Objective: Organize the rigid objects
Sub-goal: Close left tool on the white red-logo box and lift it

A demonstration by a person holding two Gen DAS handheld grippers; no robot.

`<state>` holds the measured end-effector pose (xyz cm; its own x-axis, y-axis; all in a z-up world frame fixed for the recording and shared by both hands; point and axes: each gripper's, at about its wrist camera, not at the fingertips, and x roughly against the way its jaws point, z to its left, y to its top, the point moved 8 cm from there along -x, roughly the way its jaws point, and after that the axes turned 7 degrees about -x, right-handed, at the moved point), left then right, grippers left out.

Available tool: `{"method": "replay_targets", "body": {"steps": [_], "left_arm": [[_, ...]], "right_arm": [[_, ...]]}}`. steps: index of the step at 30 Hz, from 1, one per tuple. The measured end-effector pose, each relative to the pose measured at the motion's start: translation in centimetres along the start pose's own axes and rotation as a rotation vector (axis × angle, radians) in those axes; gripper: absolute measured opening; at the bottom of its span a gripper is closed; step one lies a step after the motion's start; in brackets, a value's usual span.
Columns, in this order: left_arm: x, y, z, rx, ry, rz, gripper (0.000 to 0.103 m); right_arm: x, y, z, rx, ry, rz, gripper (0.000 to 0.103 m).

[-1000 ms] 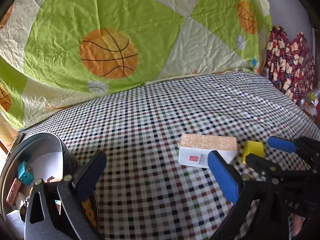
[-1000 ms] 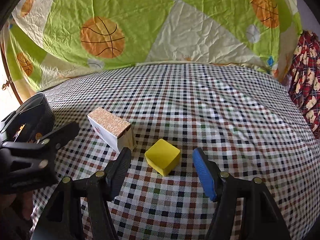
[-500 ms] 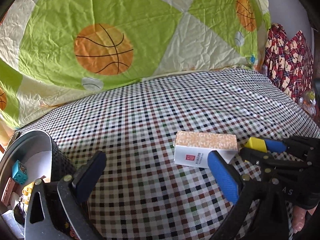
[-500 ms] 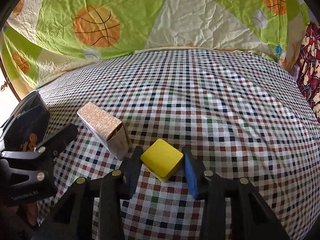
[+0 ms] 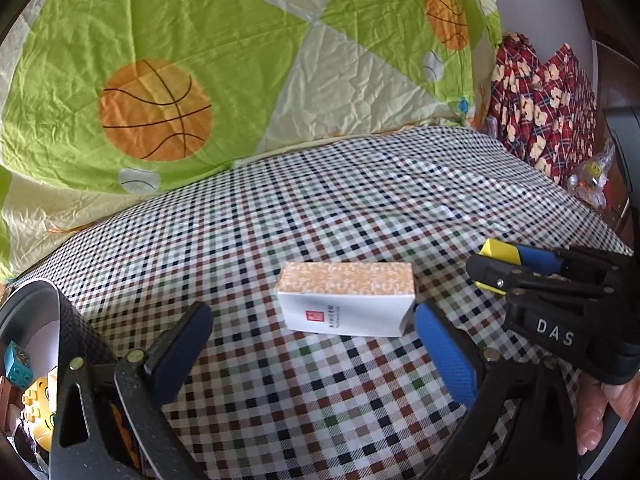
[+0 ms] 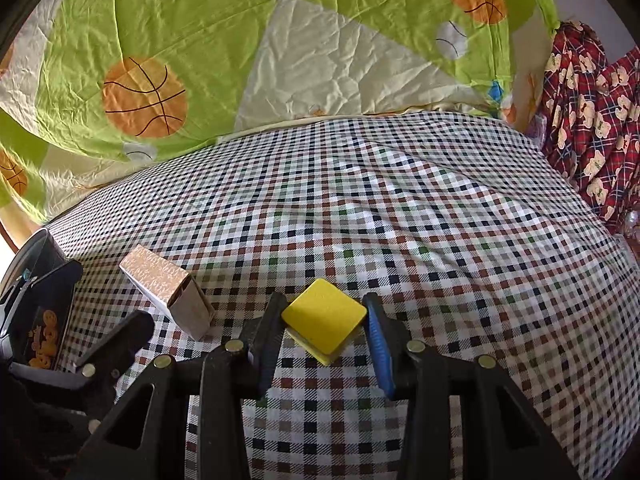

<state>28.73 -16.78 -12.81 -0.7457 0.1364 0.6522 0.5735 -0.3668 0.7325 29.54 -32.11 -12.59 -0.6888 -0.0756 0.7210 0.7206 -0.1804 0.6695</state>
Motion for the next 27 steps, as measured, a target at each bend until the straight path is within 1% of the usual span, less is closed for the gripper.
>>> {"method": "replay_targets", "body": {"steps": [2,5,7,9,10,12,14,15,18,20,21,22,23,24,27], "left_arm": [[-0.4,0.1,-0.4,-0.014,-0.004,0.009,0.103],[-1.3,0.2,-0.8,-0.025,0.001,0.045,0.101],[-2.0,0.2,-0.7,-0.006,-0.010,0.059,0.092],[-2.6,0.0,-1.0,-0.004,-0.042,0.083,0.070],[-2.8,-0.1,-1.1,-0.007,-0.046,0.096,0.065],[-2.9,-0.3,-1.2,-0.007,-0.054,0.106,0.036],[-3.0,-0.3,-1.1,0.004,-0.069,0.108,0.022],[-3.0,-0.4,-1.0,0.013,-0.074,0.108,0.021],[-2.8,-0.5,-0.6,0.040,-0.087,0.099,0.021],[-2.7,-0.5,-0.3,0.049,-0.073,0.097,0.024],[-2.6,-0.4,-0.3,0.050,-0.071,0.093,0.038],[-2.5,-0.4,-0.1,0.052,-0.055,0.089,0.049],[-2.3,-0.4,0.1,0.054,-0.030,0.080,0.071],[-2.0,-0.2,0.3,0.055,-0.011,0.065,0.083],[-1.4,0.4,-0.1,0.047,-0.007,0.029,0.091]], "right_arm": [[0.1,0.1,-0.1,-0.002,-0.007,-0.007,0.042],[0.2,0.1,-0.1,-0.003,-0.011,-0.010,0.042],[0.2,0.1,-0.1,0.002,-0.013,-0.012,0.042],[0.3,0.1,0.0,0.009,-0.018,-0.015,0.042],[0.3,0.1,0.0,0.013,-0.021,-0.017,0.042],[0.4,0.1,0.1,0.019,-0.027,-0.024,0.042],[0.5,0.1,0.2,0.020,-0.030,-0.031,0.042],[0.6,0.1,0.2,0.020,-0.030,-0.034,0.042],[0.6,0.1,0.2,0.021,-0.034,-0.034,0.042],[0.6,0.1,0.2,0.023,-0.036,-0.032,0.042],[0.6,0.2,0.2,0.022,-0.037,-0.033,0.042],[0.6,0.2,0.2,0.021,-0.036,-0.035,0.042],[0.7,0.2,0.2,0.017,-0.028,-0.037,0.042],[0.7,0.2,0.0,0.009,-0.021,-0.039,0.042],[0.7,0.2,-0.5,0.005,-0.034,-0.033,0.042]]}}
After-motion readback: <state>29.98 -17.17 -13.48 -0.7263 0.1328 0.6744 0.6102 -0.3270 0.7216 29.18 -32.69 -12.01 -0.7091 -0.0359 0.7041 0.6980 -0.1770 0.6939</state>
